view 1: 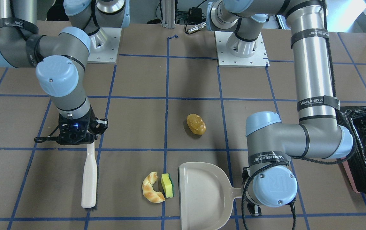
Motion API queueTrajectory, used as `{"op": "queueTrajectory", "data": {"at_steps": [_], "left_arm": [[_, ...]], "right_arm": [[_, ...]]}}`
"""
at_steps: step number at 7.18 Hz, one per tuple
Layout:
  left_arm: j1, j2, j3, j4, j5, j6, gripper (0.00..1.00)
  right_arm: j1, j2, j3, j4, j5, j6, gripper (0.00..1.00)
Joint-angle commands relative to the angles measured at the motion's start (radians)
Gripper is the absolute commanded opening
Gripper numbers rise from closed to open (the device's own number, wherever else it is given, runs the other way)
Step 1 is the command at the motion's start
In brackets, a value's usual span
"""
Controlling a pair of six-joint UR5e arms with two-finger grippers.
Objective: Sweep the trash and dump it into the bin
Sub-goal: 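Sweep the bread and sponge into the dustpan with the right gripper's brush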
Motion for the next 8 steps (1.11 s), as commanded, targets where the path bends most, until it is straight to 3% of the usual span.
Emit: {"op": "queueTrajectory", "data": {"at_steps": [1,3,8], "left_arm": [[-0.017,0.0,0.0,-0.016,0.019,-0.002,0.0],[-0.02,0.0,0.0,-0.017,0.027,0.0,0.0],[-0.021,0.002,0.0,-0.017,0.05,-0.003,0.0]], "right_arm": [[0.099,0.071,-0.049,0.031,-0.013,0.068,0.17],[0.139,0.088,-0.048,0.041,0.0,0.247,0.17],[0.254,0.128,-0.066,0.022,0.074,0.364,0.16]]}}
